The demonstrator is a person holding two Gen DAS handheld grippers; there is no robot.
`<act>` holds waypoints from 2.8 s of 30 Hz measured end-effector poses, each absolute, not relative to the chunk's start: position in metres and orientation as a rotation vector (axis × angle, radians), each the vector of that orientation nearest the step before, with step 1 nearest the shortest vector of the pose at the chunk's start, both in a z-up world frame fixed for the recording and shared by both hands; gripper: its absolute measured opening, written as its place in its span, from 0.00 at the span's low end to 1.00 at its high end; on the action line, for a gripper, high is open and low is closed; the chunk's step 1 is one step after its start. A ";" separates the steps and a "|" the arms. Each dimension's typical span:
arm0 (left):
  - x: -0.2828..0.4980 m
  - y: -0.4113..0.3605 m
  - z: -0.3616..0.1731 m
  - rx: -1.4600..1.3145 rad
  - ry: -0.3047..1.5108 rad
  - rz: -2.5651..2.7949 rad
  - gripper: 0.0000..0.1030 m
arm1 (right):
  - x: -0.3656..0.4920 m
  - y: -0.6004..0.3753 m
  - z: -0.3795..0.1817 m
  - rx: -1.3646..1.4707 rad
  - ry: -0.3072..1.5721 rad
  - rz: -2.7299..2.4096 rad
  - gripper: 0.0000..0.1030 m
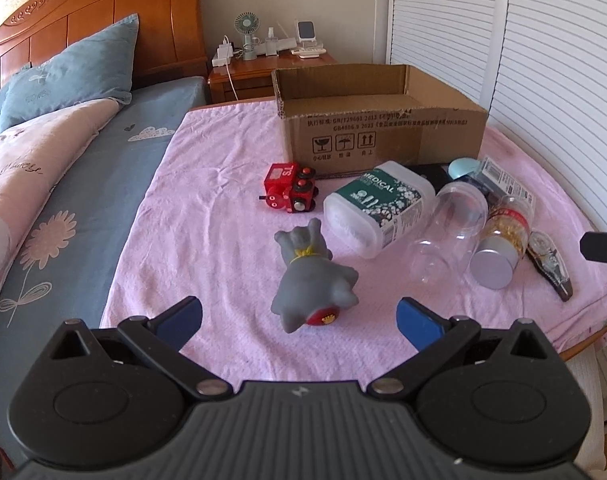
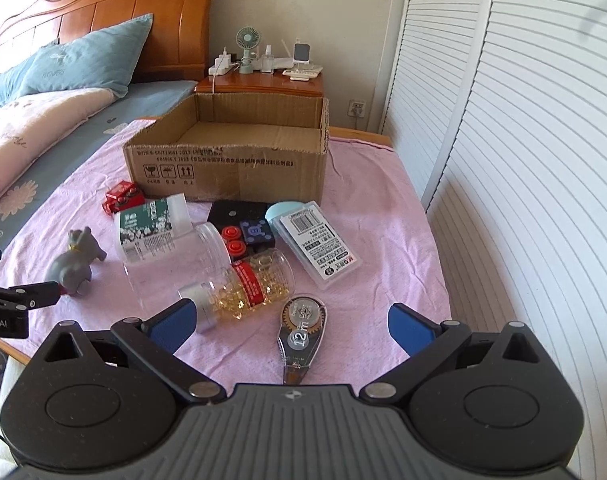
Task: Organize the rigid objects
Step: 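Move left tool to grey elephant toy while right tool approaches white correction tape, then close left tool on elephant toy while right tool grasps correction tape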
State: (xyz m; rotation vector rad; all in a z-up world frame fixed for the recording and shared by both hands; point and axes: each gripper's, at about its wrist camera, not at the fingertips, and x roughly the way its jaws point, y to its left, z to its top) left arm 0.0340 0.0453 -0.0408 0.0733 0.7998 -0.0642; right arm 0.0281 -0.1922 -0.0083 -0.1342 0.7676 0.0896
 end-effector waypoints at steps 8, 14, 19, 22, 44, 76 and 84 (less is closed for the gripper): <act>0.039 0.057 -0.061 0.085 0.843 -0.093 0.99 | 0.045 -0.210 -0.048 -0.122 0.868 0.047 1.00; 0.042 0.066 -0.067 0.109 0.856 -0.084 0.99 | 0.051 -0.216 -0.069 -0.108 0.919 0.022 1.00; 0.041 0.076 -0.069 0.132 0.869 -0.054 0.99 | 0.052 -0.221 -0.078 -0.122 0.928 0.001 1.00; 0.041 0.082 -0.070 0.141 0.874 -0.041 0.99 | 0.051 -0.229 -0.078 -0.115 0.928 -0.021 1.00; 0.076 0.060 -0.070 0.357 0.817 -0.165 0.99 | 0.062 -0.259 -0.077 -0.087 0.903 -0.148 1.00; 0.099 0.035 -0.067 0.272 0.815 -0.316 0.73 | 0.067 -0.246 -0.074 -0.037 0.879 0.009 1.00; 0.081 0.036 -0.070 0.216 0.816 -0.198 0.74 | 0.075 -0.235 -0.086 -0.024 0.880 0.002 1.00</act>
